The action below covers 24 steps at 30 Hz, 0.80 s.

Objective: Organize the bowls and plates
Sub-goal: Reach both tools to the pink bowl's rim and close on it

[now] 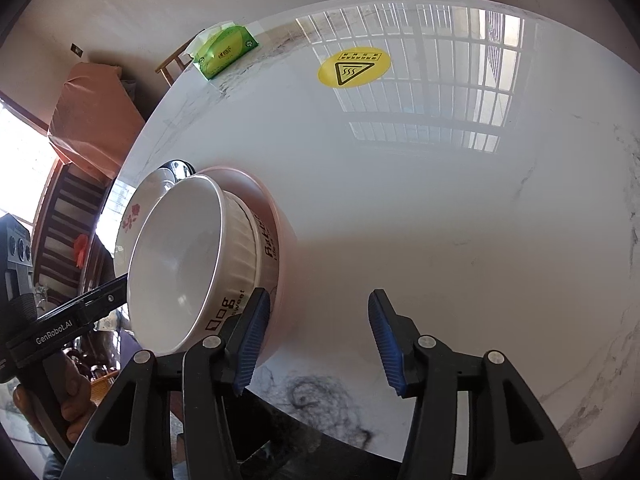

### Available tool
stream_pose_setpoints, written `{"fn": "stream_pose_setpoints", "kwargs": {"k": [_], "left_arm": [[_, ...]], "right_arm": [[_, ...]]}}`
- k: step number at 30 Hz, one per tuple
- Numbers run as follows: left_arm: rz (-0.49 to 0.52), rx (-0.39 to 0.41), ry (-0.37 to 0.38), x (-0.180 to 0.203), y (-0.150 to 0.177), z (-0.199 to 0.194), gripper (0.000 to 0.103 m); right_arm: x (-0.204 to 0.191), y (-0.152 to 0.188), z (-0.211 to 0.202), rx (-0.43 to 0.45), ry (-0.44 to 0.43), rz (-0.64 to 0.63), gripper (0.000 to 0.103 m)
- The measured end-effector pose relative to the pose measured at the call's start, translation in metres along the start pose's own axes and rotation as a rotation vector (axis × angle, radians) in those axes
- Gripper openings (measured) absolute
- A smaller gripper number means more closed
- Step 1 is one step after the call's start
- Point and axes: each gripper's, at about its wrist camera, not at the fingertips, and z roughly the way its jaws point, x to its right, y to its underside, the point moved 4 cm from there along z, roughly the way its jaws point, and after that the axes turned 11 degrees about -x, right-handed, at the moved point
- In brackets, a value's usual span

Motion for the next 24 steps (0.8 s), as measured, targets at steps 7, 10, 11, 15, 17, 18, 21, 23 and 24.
{"fn": "stream_pose_setpoints", "kwargs": {"k": [7, 10, 11, 15, 17, 18, 21, 23, 24], "left_arm": [[-0.009, -0.026, 0.012, -0.002, -0.005, 0.002, 0.048], [-0.043, -0.041, 0.060, -0.008, -0.007, 0.004, 0.050], [-0.043, -0.042, 0.063, -0.007, -0.007, 0.004, 0.050], [-0.051, -0.051, 0.058, -0.007, -0.007, 0.004, 0.050], [-0.067, -0.054, 0.063, -0.008, -0.008, 0.005, 0.050], [-0.073, -0.051, 0.062, -0.008, -0.007, 0.004, 0.050], [-0.054, -0.049, 0.038, -0.005, -0.004, 0.003, 0.050], [-0.069, -0.079, 0.013, -0.006, -0.002, 0.005, 0.050], [-0.078, -0.091, 0.012, -0.008, -0.003, 0.007, 0.050]], "right_arm": [[-0.006, -0.012, 0.006, -0.045, 0.098, -0.021, 0.052], [-0.005, -0.014, 0.006, -0.045, 0.095, -0.033, 0.052], [-0.005, -0.014, 0.005, -0.035, 0.099, -0.041, 0.052], [0.002, -0.015, 0.007, -0.018, 0.094, -0.022, 0.062], [0.007, -0.015, 0.008, -0.023, 0.075, -0.004, 0.067], [0.007, -0.015, 0.008, -0.021, 0.071, -0.002, 0.069], [0.005, -0.015, 0.008, -0.020, 0.088, -0.027, 0.069], [0.004, -0.016, 0.008, -0.026, 0.095, -0.030, 0.069], [0.003, -0.016, 0.008, -0.028, 0.096, -0.033, 0.069]]}}
